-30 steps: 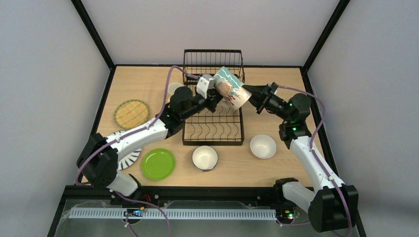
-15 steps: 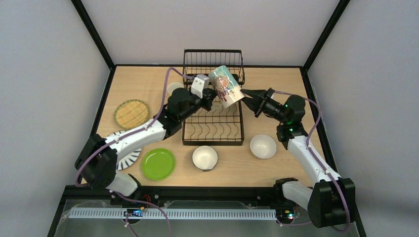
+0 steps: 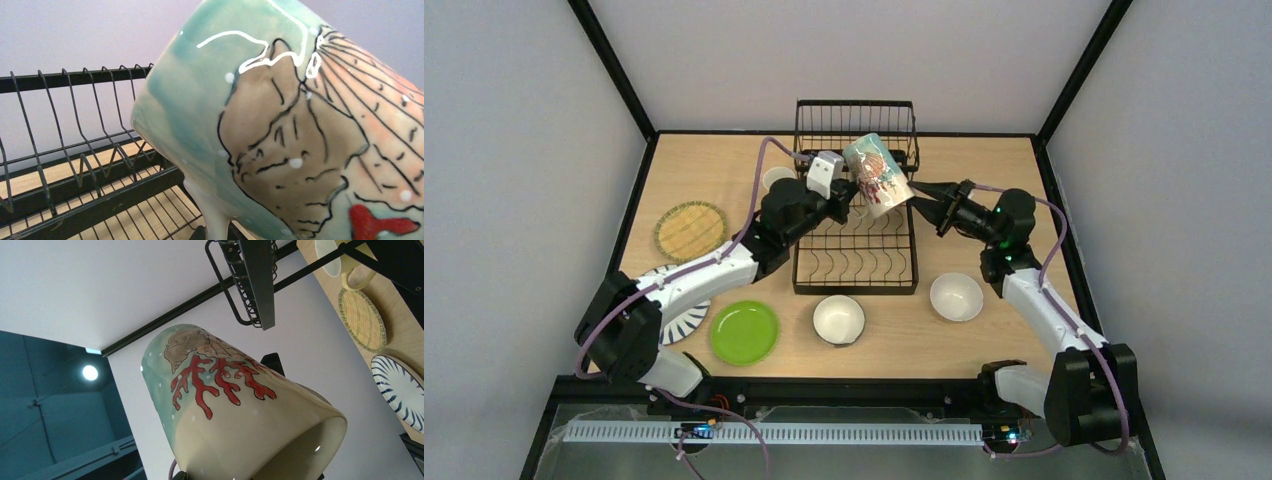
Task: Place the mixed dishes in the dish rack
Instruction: Pass from the right arm to the left
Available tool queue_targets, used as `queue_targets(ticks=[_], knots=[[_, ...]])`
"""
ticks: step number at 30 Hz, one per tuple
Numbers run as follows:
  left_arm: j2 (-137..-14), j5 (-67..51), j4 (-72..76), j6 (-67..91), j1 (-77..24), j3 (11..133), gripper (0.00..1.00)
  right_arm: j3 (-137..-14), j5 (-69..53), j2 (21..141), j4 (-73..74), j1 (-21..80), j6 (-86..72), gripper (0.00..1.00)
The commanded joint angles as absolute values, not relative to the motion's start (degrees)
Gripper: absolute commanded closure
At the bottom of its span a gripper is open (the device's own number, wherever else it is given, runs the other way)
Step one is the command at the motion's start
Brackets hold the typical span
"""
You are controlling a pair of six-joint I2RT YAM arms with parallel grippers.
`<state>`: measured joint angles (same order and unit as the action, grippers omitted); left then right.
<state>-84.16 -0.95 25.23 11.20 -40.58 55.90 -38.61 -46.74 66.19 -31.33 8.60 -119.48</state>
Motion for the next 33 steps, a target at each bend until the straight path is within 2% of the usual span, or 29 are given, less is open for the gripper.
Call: queue_targets(ticks=[1, 14, 23, 33], knots=[[-81.06, -0.17, 34.24, 9.99, -40.34, 56.08, 0.98, -38.12, -47.5, 67.46, -31.78, 8.48, -118.63, 0.46], [-80.36, 3.46, 32.55, 4.32, -40.34, 55.65, 0.98, -38.48, -49.15, 69.6, -29.48, 8.35, -114.01, 0.45], [-79.24, 7.38, 32.93, 2.05, -40.25, 54.29, 0.98, -40.31, -50.47, 70.03, -24.92, 7.61, -108.51, 0.38], [-78.86, 9.14, 33.22, 0.27, -40.25, 53.7, 0.98, -41.71, -51.15, 70.4, -22.02, 7.25, -105.14, 0.37]])
